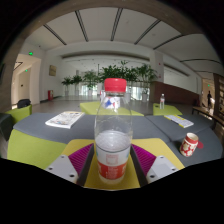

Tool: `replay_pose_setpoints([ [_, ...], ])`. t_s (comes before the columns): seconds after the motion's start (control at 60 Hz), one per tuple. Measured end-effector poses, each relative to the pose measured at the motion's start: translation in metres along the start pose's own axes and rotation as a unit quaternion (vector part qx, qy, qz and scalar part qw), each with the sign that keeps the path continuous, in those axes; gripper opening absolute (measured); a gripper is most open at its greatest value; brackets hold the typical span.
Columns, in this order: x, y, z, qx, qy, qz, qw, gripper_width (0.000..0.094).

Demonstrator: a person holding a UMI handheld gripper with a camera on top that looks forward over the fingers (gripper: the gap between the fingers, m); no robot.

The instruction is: Pour water

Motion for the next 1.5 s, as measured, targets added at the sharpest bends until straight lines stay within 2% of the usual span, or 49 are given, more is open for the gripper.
replay_pose_setpoints([
  [0.017, 0.000, 0.000, -0.003, -0.003, -0.001, 0.001, 1.000, 0.0731],
  [0.083, -0.001, -0.004, -0.011, -0.015, -0.002, -0.001, 1.000, 0.0528],
  [0.167, 0.001, -0.007, -0.012, -0.026, -0.012, -0.005, 1.000, 0.0481],
  [0.267, -0.002, -0.007, -0.013, -0.037, -0.014, 0.006, 0.999, 0.0369],
  [0.3, -0.002, -0.009, -0.012, -0.040, -0.017, 0.008, 0.999, 0.0372],
  [0.317, -0.004, -0.008, -0.012, -0.041, -0.020, 0.010, 0.999, 0.0331],
  [0.45, -0.003, -0.024, -0.002, -0.049, -0.044, -0.006, 0.998, 0.0328],
  [0.667, -0.026, -0.125, 0.033, -0.106, -0.158, -0.180, 0.965, 0.0326],
  [0.8, -0.061, -0.187, 0.044, -0.122, -0.249, -0.357, 0.892, 0.0327],
  [0.9, -0.112, -0.204, 0.032, -0.121, -0.310, -0.493, 0.804, 0.0328],
  [1.0, -0.164, -0.203, 0.012, -0.117, -0.339, -0.618, 0.700, 0.0325],
  [1.15, -0.228, -0.161, -0.022, -0.106, -0.336, -0.759, 0.548, 0.0328],
  [1.267, -0.249, -0.128, -0.042, -0.087, -0.314, -0.814, 0.481, 0.0325],
  [1.3, -0.249, -0.107, -0.024, -0.083, -0.318, -0.823, 0.463, 0.0328],
  [1.317, -0.257, -0.111, -0.050, -0.081, -0.315, -0.829, 0.455, 0.0328],
  [1.433, -0.252, -0.089, -0.038, -0.069, -0.307, -0.837, 0.447, 0.0328],
  [1.45, -0.252, -0.104, -0.053, -0.066, -0.306, -0.838, 0.448, 0.0329],
  [1.5, -0.251, -0.102, -0.052, -0.061, -0.306, -0.839, 0.445, 0.0328],
])
Point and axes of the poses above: the point between the fingertips, and its own axes, seen from behind it with the camera up: x to the left, y down, z backward, against the way the camera looks, the point moved 2 cm from there along z, backward, against the way the camera looks
